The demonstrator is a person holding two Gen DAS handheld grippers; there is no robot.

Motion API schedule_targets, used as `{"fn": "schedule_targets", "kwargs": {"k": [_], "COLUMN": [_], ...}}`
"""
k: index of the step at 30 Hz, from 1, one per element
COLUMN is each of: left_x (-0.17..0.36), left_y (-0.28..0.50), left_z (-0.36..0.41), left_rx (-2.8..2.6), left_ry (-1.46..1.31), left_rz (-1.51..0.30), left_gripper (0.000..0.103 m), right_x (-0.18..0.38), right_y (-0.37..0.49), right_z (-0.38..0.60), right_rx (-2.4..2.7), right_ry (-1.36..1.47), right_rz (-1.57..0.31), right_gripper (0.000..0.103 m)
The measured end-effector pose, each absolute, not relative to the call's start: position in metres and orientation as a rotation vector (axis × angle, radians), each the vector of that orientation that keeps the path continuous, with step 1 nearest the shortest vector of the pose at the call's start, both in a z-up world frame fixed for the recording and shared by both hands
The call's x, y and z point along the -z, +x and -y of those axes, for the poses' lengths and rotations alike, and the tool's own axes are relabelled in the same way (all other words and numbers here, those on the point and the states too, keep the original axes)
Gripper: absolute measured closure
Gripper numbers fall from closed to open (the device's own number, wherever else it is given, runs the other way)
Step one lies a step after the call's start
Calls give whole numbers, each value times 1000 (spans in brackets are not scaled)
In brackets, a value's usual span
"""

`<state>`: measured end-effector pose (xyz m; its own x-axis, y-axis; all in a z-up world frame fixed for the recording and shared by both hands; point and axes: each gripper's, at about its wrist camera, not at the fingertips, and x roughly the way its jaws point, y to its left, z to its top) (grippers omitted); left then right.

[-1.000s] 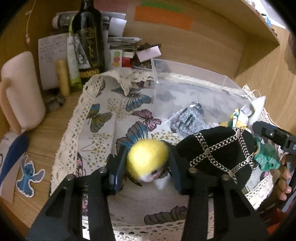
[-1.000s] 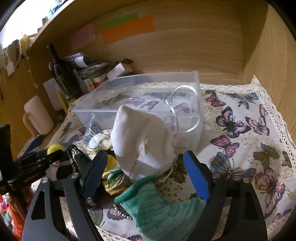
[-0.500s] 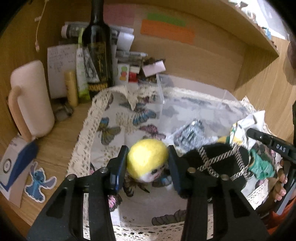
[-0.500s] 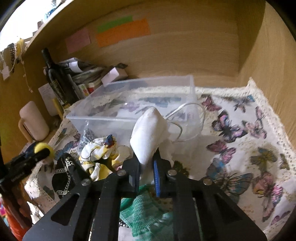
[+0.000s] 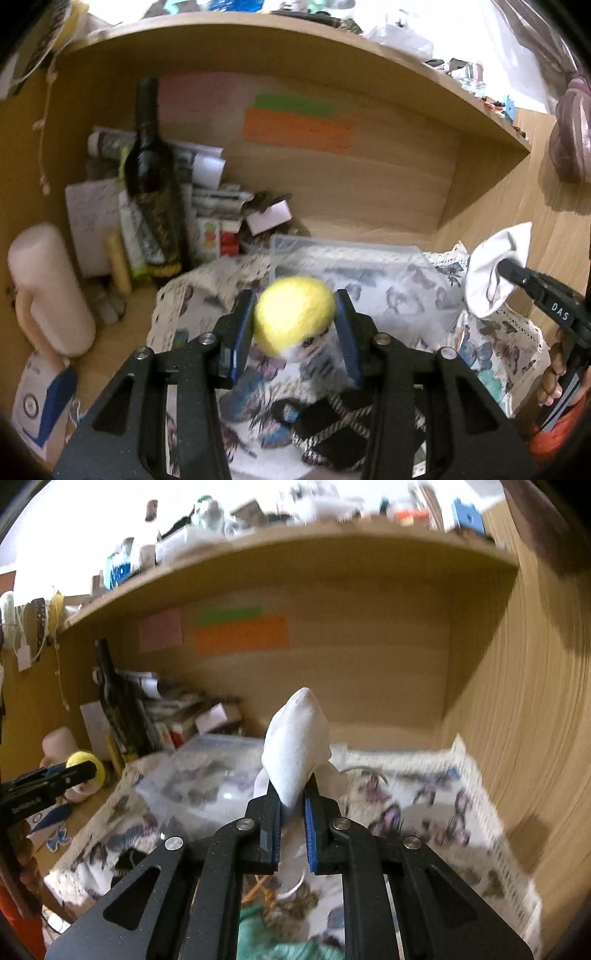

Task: Organize soft objects
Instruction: 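Carry both items over the clear box and open both tools to drop them in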

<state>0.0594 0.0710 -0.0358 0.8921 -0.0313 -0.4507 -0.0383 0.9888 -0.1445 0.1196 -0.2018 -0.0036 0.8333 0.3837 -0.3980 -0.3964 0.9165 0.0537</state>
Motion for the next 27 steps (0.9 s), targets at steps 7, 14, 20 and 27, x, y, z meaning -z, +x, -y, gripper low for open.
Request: {"fn": "schedule_targets", "kwargs": {"k": [7, 14, 20, 27], "left_x": [17, 18, 39, 75], "left_y": [97, 140, 176, 213], "left_z": [-64, -56, -57, -50], "left_rx": [16, 13, 29, 79], "left_ry": [-134, -99, -67, -57], "left_rz": [-485, -540, -639, -790], "left_gripper": [61, 61, 61, 61], "right_x": [-25, -36, -13, 31], "right_y": [135, 160, 191, 226], "right_z": [196, 183, 163, 143], "right_rx": [-429, -442, -461, -492], "right_ry": [-65, -107, -190, -273], "right_rz": [-330, -306, -405, -599], "right_gripper": [94, 94, 94, 94]}}
